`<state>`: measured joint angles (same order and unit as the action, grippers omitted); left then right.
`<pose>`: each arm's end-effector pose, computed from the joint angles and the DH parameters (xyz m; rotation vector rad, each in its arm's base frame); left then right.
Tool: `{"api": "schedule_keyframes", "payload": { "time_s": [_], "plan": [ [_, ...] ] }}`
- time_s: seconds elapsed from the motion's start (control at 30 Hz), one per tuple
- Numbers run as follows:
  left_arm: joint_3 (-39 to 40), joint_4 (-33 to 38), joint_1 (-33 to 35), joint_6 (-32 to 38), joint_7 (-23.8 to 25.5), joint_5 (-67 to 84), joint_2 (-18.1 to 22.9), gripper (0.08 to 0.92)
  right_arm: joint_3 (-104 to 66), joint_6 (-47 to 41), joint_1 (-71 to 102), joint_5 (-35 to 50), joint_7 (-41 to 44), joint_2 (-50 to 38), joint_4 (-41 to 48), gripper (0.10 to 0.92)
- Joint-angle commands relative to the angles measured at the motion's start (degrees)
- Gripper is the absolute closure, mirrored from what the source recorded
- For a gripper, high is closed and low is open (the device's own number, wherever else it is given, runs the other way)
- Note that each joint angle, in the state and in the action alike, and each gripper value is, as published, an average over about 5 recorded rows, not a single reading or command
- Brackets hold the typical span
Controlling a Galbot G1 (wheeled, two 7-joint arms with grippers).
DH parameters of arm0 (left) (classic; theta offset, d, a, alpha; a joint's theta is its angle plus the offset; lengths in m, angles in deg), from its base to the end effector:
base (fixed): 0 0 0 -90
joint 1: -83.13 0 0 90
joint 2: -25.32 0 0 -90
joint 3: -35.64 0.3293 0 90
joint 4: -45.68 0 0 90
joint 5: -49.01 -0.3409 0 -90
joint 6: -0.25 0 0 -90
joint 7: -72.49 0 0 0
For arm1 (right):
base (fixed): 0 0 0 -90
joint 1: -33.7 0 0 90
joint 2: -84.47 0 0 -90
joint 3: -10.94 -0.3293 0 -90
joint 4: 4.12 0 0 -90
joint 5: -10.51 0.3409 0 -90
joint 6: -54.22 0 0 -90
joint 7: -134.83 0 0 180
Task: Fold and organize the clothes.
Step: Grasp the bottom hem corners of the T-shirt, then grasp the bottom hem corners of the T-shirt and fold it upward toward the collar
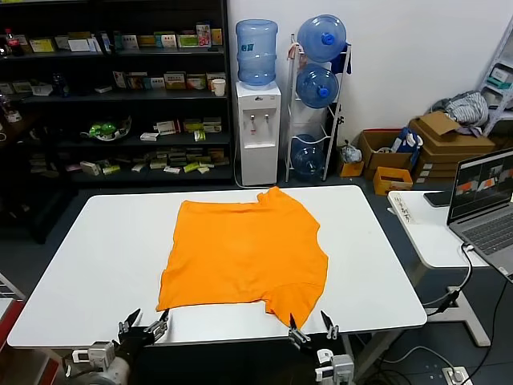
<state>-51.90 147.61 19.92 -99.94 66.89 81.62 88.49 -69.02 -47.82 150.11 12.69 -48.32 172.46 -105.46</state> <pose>0.1904 0.1040 -0.3621 -0.0395 -2.6487 0.1371 0.1773 0.0490 -0.3830 0.1700 -2.6572 -0.0407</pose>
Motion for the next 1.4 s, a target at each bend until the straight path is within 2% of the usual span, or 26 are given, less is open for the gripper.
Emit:
{"api": "schedule_keyframes", "payload": {
  "time_s": [0.03, 0.1, 0.57, 0.7, 0.83, 0.93, 1.07, 1.23, 1.4],
  "plan": [
    [1.8, -8.2, -6.7, 1.1, 0.0, -0.7, 1.4, 0.194, 0.5, -0.1, -3.7, -1.0, -0.4, 1.7, 5.0, 0.328],
    [2.2, -8.4, -6.6, 1.2, -0.2, -0.8, 1.6, 0.229, 0.6, 0.2, -3.5, -1.0, 0.0, 1.5, 4.9, 0.389],
    [2.4, -2.5, -2.6, 2.0, -1.3, -0.4, 1.4, 0.631, 1.8, 3.4, 2.6, -0.3, 0.5, -1.2, -2.6, 0.796],
    [2.5, -0.7, -1.4, 2.2, -1.5, 1.4, 1.3, 0.744, 1.7, 3.8, 4.1, 1.7, -0.1, -2.3, -5.0, 0.887],
    [2.7, 1.4, -0.2, 2.1, -1.6, 3.2, 1.1, 0.860, 1.8, 4.3, 6.1, 3.7, -0.7, -3.8, -7.4, 0.901],
    [2.7, 2.9, 0.7, 2.1, -2.1, 4.0, 0.9, 0.905, 1.8, 4.8, 8.7, 5.1, -1.7, -5.5, -10.5, 0.901],
    [1.8, 6.7, 3.3, 1.8, -3.4, 6.0, -0.3, 0.909, 0.8, 5.5, 14.8, 7.1, -3.4, -9.4, -16.1, 0.901],
    [-0.3, 13.1, 9.7, 0.9, -6.1, 9.4, -3.5, 0.909, -0.9, 6.6, 20.9, 9.1, -5.8, -12.9, -21.2, 0.901],
    [-1.5, 16.8, 12.8, 1.0, -8.2, 12.1, -4.5, 0.909, -1.8, 5.1, 13.3, 12.7, -7.9, -12.9, -20.1, 0.901]
  ]
}}
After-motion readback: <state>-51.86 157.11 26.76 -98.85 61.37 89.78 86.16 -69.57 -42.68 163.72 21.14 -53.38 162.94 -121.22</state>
